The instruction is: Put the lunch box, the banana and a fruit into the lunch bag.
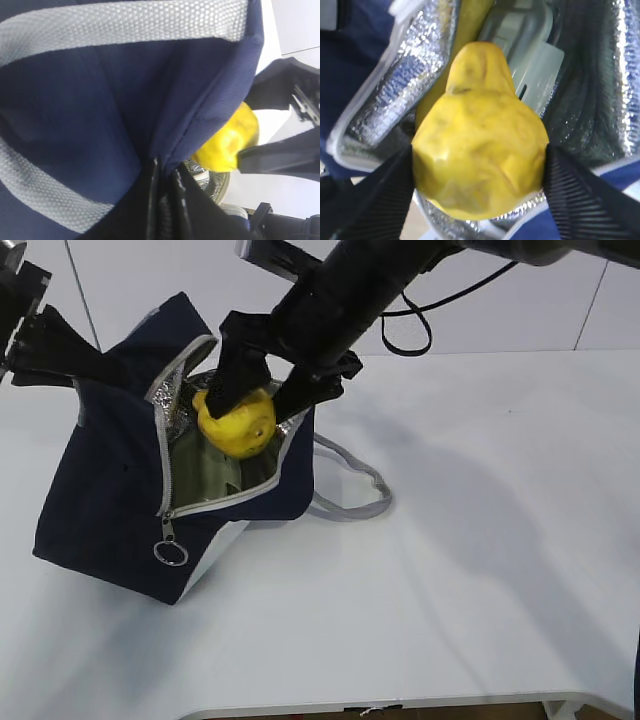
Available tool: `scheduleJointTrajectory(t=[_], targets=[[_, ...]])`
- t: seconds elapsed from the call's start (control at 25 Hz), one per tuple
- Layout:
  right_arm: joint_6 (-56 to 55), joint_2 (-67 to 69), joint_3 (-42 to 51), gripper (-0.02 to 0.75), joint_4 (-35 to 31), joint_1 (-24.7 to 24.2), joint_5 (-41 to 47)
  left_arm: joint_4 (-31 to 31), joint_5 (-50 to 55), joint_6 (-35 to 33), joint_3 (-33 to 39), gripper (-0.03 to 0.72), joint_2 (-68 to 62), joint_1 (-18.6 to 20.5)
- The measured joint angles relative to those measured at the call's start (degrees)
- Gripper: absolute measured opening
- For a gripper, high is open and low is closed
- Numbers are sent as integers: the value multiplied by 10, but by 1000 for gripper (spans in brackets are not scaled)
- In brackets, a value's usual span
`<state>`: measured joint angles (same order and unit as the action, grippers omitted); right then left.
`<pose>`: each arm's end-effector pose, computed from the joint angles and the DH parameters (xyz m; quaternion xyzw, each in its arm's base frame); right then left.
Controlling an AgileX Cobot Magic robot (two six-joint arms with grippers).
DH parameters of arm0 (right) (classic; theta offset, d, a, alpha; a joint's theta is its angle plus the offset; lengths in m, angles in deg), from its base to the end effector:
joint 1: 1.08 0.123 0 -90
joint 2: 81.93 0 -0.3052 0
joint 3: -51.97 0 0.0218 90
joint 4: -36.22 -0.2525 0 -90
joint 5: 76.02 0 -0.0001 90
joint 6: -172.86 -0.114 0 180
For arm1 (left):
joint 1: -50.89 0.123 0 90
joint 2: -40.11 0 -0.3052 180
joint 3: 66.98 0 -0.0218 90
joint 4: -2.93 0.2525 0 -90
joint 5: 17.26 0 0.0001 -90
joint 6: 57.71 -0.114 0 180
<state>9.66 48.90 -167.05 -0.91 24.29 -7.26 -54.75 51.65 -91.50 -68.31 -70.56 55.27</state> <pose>0.4163 0.2684 0.2817 -0.2768 0.8947 0.3230 0.1362 0.3788 -0.0612 0.2783 0.0611 0.8895 -0.4234 0.1606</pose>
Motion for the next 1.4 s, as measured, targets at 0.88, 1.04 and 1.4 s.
scheduleJointTrajectory(t=[0.88, 1.04, 1.4], targets=[[-94, 2, -132, 592, 312, 2, 26, 6, 0, 0, 0, -2, 0, 0], [-105, 10, -134, 576, 328, 2, 27, 11, 0, 0, 0, -2, 0, 0], [-109, 49, -135, 571, 329, 2, 27, 12, 0, 0, 0, -2, 0, 0]])
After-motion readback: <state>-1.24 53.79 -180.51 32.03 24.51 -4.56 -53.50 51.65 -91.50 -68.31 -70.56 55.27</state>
